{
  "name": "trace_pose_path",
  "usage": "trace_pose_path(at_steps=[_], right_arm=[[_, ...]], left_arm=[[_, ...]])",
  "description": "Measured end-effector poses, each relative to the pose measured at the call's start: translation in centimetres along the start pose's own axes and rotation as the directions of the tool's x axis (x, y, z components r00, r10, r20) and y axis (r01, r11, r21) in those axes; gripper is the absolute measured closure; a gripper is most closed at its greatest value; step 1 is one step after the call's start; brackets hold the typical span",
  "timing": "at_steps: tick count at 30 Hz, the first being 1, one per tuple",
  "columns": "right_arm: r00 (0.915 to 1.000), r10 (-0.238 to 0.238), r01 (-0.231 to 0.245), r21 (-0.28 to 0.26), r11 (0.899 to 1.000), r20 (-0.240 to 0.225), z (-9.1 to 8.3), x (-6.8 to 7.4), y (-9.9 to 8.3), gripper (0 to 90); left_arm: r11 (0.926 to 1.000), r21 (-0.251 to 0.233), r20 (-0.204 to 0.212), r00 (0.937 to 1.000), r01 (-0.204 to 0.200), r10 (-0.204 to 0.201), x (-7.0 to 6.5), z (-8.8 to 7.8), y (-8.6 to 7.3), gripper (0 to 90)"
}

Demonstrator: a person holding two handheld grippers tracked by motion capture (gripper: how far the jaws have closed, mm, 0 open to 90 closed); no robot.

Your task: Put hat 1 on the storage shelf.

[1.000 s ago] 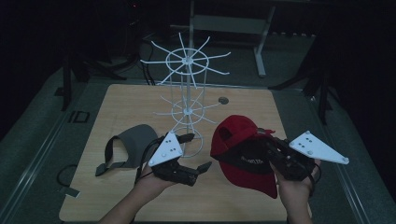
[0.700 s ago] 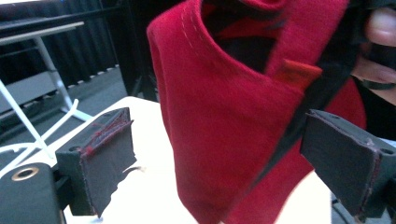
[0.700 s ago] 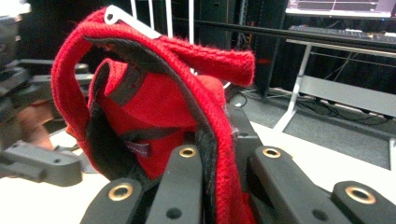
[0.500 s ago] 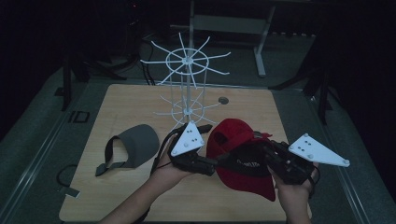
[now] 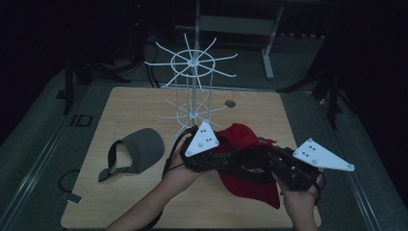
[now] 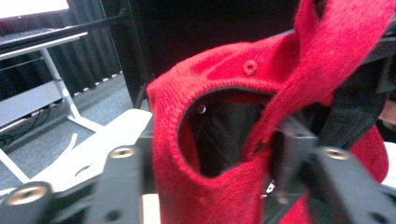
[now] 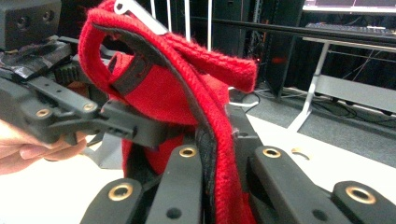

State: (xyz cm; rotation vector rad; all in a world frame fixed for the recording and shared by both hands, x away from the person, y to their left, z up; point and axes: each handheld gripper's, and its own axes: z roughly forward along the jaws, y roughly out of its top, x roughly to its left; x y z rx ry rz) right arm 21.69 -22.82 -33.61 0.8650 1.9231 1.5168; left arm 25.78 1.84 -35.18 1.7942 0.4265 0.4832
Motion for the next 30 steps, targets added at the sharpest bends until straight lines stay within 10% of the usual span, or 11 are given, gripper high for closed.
trace_pose_path(at_steps=[6, 22, 30], right_arm=[[0.9999, 0.012, -0.013, 0.006, 1.0, 0.008, 0.1, -0.2, -0.4, 85.8], [0.9988, 0.048, -0.047, -0.013, 0.999, 0.013, -0.9, -0.7, -1.9, 83.1], [0.9989, 0.039, -0.039, 0.002, 0.999, -0.026, -2.0, -0.9, -2.7, 61.2]], left_arm=[[0.9997, 0.024, -0.067, 0.9978, 0.008, -0.006, -0.4, 0.6, 0.4, 83.0], [0.9993, 0.022, -0.109, 0.9936, -0.029, 0.032, -1.6, 1.0, 2.2, 85.2], [0.9995, 0.004, -0.096, 0.9949, -0.031, 0.031, -1.8, 0.8, 2.9, 85.2]])
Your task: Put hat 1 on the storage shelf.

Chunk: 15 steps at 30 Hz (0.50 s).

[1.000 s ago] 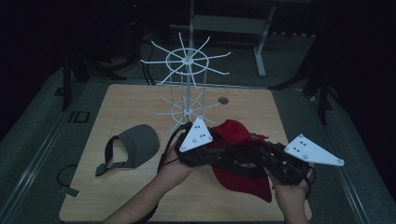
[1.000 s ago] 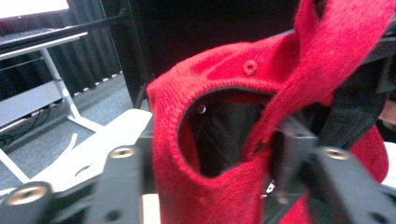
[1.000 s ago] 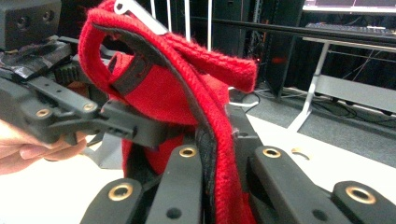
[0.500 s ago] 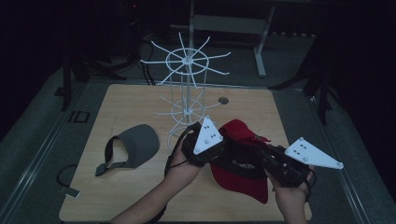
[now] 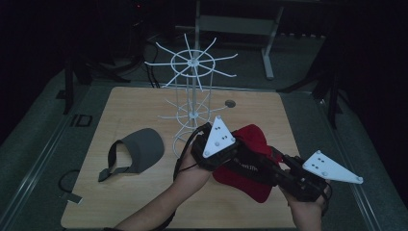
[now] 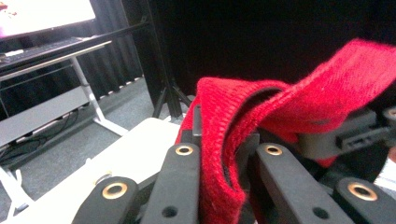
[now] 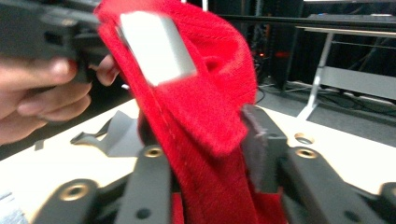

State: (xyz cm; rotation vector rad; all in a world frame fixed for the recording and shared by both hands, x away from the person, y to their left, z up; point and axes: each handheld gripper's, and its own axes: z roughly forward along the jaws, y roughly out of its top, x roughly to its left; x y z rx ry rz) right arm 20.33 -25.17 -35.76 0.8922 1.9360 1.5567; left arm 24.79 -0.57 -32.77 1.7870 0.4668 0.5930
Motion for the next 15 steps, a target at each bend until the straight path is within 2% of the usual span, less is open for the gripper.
trace_pose_path(at_steps=[3, 4, 6, 7, 9, 12, 13, 15], right_arm=[[0.9998, -0.013, 0.013, 0.013, 1.0, -0.013, -0.4, 0.0, -0.3, 53.8], [0.9998, -0.013, 0.013, 0.013, 1.0, -0.013, -0.4, 0.0, -0.3, 53.8], [0.9984, -0.034, 0.035, 0.015, 0.999, -0.045, -0.9, 0.1, -0.5, 46.4], [0.9984, -0.034, 0.035, 0.015, 0.999, -0.045, -0.9, 0.1, -0.5, 46.4], [0.9951, -0.066, 0.067, 0.018, 0.998, -0.074, -1.3, 0.3, -0.4, 42.1], [0.9928, -0.082, 0.085, 0.023, 0.996, -0.087, -1.6, 0.6, -0.2, 41.0], [0.9887, -0.094, 0.097, 0.024, 0.995, -0.117, -1.8, 0.8, -0.1, 41.1], [0.9837, -0.102, 0.106, 0.018, 0.994, -0.148, -2.2, 0.9, 0.1, 41.5]], left_arm=[[0.9999, -0.011, 0.013, 0.9999, 0.006, -0.005, 0.1, -0.1, 0.2, 85.2], [0.9999, -0.01, 0.018, 0.9998, 0.002, -0.002, 0.1, -0.1, 0.2, 85.2], [0.9999, -0.017, 0.021, 0.9998, -0.002, 0.002, 0.0, -0.1, 0.3, 85.1], [0.9999, -0.017, 0.021, 0.9998, -0.002, 0.002, 0.0, -0.1, 0.3, 85.2], [0.9998, -0.019, 0.017, 0.9998, 0.006, -0.006, 0.1, -0.2, 0.3, 85.1], [0.9995, -0.024, 0.024, 0.9995, 0.019, -0.019, 0.3, -0.2, 0.2, 85.1], [0.9996, -0.023, 0.025, 0.9996, 0.014, -0.013, 0.3, -0.2, 0.2, 85.1], [0.9996, -0.023, 0.035, 0.9993, 0.014, -0.013, 0.4, -0.3, 0.1, 85.1]])
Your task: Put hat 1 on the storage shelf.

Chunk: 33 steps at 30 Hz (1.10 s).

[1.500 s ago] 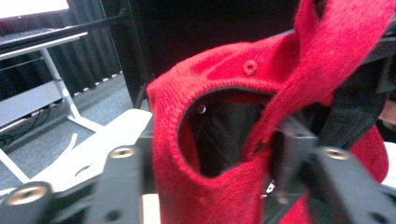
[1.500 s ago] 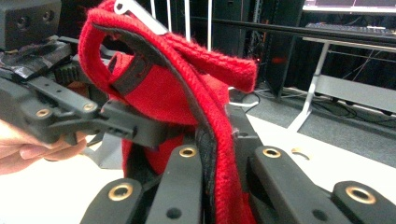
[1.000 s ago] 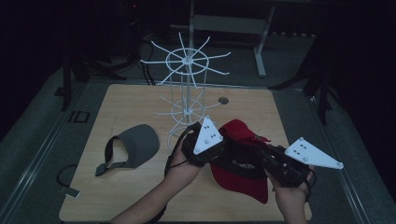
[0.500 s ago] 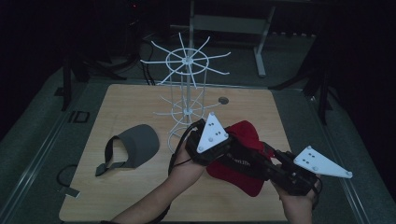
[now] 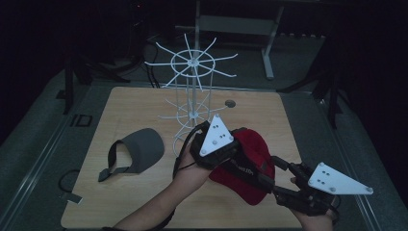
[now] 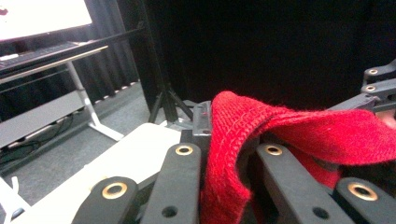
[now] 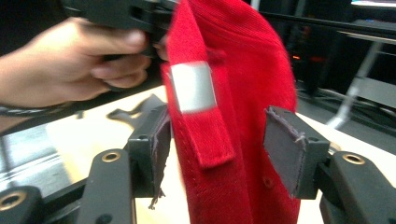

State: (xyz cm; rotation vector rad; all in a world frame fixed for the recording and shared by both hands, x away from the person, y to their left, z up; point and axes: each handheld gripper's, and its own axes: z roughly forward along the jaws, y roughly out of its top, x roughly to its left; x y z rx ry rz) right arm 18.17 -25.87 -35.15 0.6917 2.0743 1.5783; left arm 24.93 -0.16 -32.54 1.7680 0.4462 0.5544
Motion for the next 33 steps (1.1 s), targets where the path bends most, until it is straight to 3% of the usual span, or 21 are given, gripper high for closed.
trace_pose_path(at_steps=[1, 3, 6, 7, 8, 10, 12, 13, 14, 21, 22, 26, 33], right_arm=[[1.0, 0.0, 0.0, 0.0, 1.0, 0.0, 0.0, 0.0, 0.0, 41.5], [0.9982, 0.011, -0.013, -0.025, 1.0, -0.059, -0.6, -0.2, 0.2, 43.4], [0.9973, 0.029, -0.032, -0.04, 0.999, -0.067, -0.9, -0.7, 0.4, 47.1], [0.9975, 0.026, -0.029, -0.043, 0.999, -0.065, -0.9, -0.9, 0.5, 49.1], [0.9995, 0.009, -0.01, -0.028, 1.0, -0.029, -0.8, -1.3, 0.6, 49.7], [0.9997, -0.001, 0.001, -0.011, 1.0, -0.023, -0.5, -2.0, 0.6, 53.9], [0.9996, -0.004, 0.004, 0.007, 1.0, -0.029, 0.1, -2.6, 0.7, 53.6], [0.9996, -0.004, 0.004, 0.007, 1.0, -0.029, 0.1, -2.6, 0.7, 53.6], [0.9993, -0.015, 0.015, 0.01, 1.0, -0.036, 0.3, -2.9, 0.7, 53.7], [0.9935, -0.044, 0.048, 0.043, 0.998, -0.105, 2.0, -3.3, 1.2, 54.2], [0.9916, -0.045, 0.051, 0.043, 0.998, -0.121, 2.2, -3.2, 1.3, 56.3], [0.9857, -0.063, 0.068, 0.028, 0.997, -0.156, 2.4, -2.9, 1.3, 63.7], [0.986, -0.08, 0.083, 0.018, 0.996, -0.146, 2.3, -2.7, 1.6, 86.6]], left_arm=[[1.0, 0.0, 0.0, 1.0, 0.0, 0.0, 0.0, 0.0, 0.0, 85.1], [1.0, -0.001, 0.024, 0.9997, -0.007, 0.007, 0.1, -0.1, -0.1, 85.1], [0.9999, 0.003, 0.057, 0.9982, -0.016, 0.016, 0.2, -0.3, -0.4, 85.0], [0.9998, 0.002, 0.062, 0.9979, -0.017, 0.017, 0.3, -0.4, -0.5, 85.0], [0.9999, 0.002, 0.077, 0.997, -0.015, 0.015, 0.5, -0.5, -0.6, 85.0], [0.9999, -0.004, 0.086, 0.9962, -0.012, 0.013, 0.8, -0.7, -0.8, 85.0], [0.9999, -0.015, 0.124, 0.9923, 0.002, 0.0, 1.3, -1.0, -1.1, 84.9], [0.9999, -0.015, 0.124, 0.9923, 0.002, 0.0, 1.3, -1.0, -1.1, 84.9], [0.9997, -0.024, 0.158, 0.9875, -0.004, 0.007, 1.5, -1.1, -1.2, 84.9], [0.9991, -0.021, 0.216, 0.9754, -0.038, 0.041, 1.1, -1.3, -0.9, 84.9], [0.999, -0.024, 0.23, 0.9723, -0.037, 0.041, 1.1, -1.2, -0.9, 84.9], [0.9989, -0.035, 0.242, 0.9695, -0.031, 0.039, 1.0, -1.2, -0.7, 84.8], [0.9991, -0.037, 0.248, 0.9684, -0.018, 0.027, 1.2, -1.0, -0.6, 84.7]])
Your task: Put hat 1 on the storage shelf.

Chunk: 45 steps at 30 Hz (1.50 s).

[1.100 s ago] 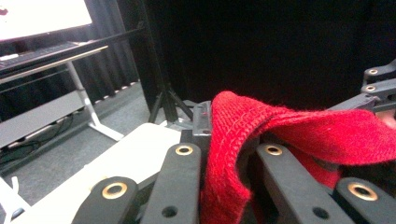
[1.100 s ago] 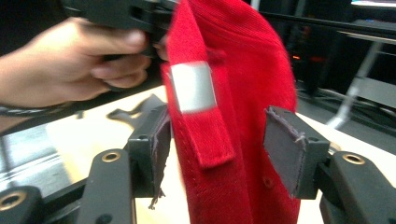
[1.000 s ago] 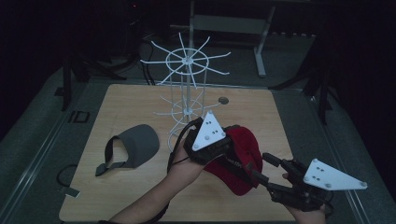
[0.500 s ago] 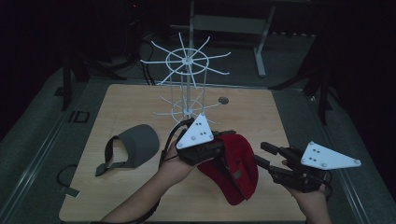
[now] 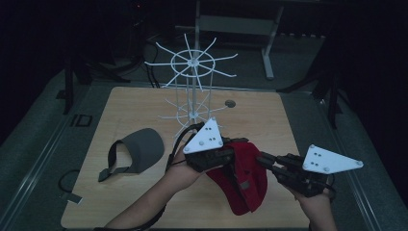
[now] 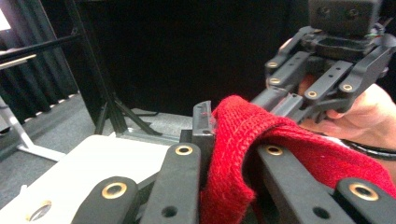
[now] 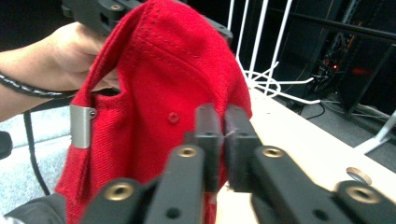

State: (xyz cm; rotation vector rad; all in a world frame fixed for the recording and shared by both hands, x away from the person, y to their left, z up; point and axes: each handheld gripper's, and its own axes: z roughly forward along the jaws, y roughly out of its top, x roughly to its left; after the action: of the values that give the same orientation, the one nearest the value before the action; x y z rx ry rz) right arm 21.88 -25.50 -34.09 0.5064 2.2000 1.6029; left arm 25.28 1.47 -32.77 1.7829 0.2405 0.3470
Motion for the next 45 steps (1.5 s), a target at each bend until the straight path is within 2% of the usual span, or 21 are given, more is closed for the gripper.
trace_pose_path(at_steps=[2, 6, 7, 14, 15, 19, 20, 23, 26, 32, 38, 40, 42, 45], right_arm=[[1.0, -0.007, 0.007, 0.001, 1.0, 0.002, 0.0, 0.2, 0.1, 88.4], [0.9999, 0.016, -0.016, -0.022, 1.0, -0.001, -0.4, 0.3, 0.1, 89.2], [0.9995, 0.029, -0.028, -0.032, 0.999, 0.01, -0.6, 0.3, 0.1, 89.3], [0.9974, 0.035, -0.031, -0.062, 0.998, 0.063, -1.5, 0.5, 0.7, 89.4], [0.9969, 0.038, -0.033, -0.065, 0.997, 0.07, -1.5, 0.4, 0.8, 89.4], [0.9943, 0.058, -0.05, -0.082, 0.995, 0.089, -1.8, 0.0, 0.8, 89.4], [0.9929, 0.068, -0.059, -0.087, 0.994, 0.098, -1.9, -0.2, 0.8, 89.4], [0.991, 0.078, -0.068, -0.093, 0.993, 0.109, -2.1, -0.4, 0.8, 89.3], [0.99, 0.077, -0.067, -0.086, 0.994, 0.118, -1.9, -0.4, 0.9, 89.3], [0.9886, 0.074, -0.063, -0.088, 0.994, 0.131, -2.1, -0.4, 1.1, 89.4], [0.9858, 0.086, -0.072, -0.104, 0.992, 0.144, -2.3, -0.5, 1.1, 89.4], [0.9851, 0.09, -0.074, -0.11, 0.991, 0.147, -2.5, -0.5, 1.2, 89.4], [0.983, 0.101, -0.083, -0.12, 0.989, 0.153, -2.9, -0.6, 1.2, 89.3], [0.9788, 0.114, -0.093, -0.126, 0.988, 0.17, -3.1, -0.9, 1.4, 89.4]], left_arm=[[1.0, 0.001, 0.002, 1.0, 0.001, -0.001, 0.1, 0.0, -0.1, 84.7], [0.9999, -0.005, 0.015, 0.9999, 0.009, -0.009, 0.2, 0.0, -0.2, 84.6], [0.9999, -0.005, 0.017, 0.9998, 0.01, -0.01, 0.2, 0.0, -0.2, 84.5], [1.0, -0.005, 0.035, 0.9994, 0.002, -0.002, 0.0, 0.2, -0.2, 83.7], [1.0, 0.0, 0.033, 0.9995, -0.002, 0.002, 0.0, 0.3, -0.2, 82.4], [0.9998, 0.018, 0.032, 0.9994, 0.011, -0.012, 0.3, 0.1, -0.7, 62.3], [0.9997, 0.02, 0.042, 0.999, 0.016, -0.017, 0.3, 0.0, -0.8, 60.9], [0.9996, 0.027, 0.038, 0.9992, 0.012, -0.013, 0.4, -0.2, -1.2, 56.9], [0.9993, 0.036, 0.019, 0.9998, 0.005, -0.005, 0.4, -0.4, -1.5, 53.9], [0.9997, 0.024, 0.003, 1.0, 0.008, -0.008, 0.4, -1.4, -1.8, 49.9], [0.9997, 0.024, -0.045, 0.999, 0.008, -0.007, 0.5, -2.5, -2.2, 47.3], [0.9996, 0.025, -0.08, 0.9968, 0.013, -0.011, 0.7, -2.9, -2.5, 48.3], [0.999, 0.011, -0.095, 0.9945, 0.044, -0.043, 1.2, -3.5, -2.9, 48.4], [0.9971, -0.017, -0.146, 0.9864, 0.074, -0.076, 1.7, -4.2, -3.3, 48.4]])
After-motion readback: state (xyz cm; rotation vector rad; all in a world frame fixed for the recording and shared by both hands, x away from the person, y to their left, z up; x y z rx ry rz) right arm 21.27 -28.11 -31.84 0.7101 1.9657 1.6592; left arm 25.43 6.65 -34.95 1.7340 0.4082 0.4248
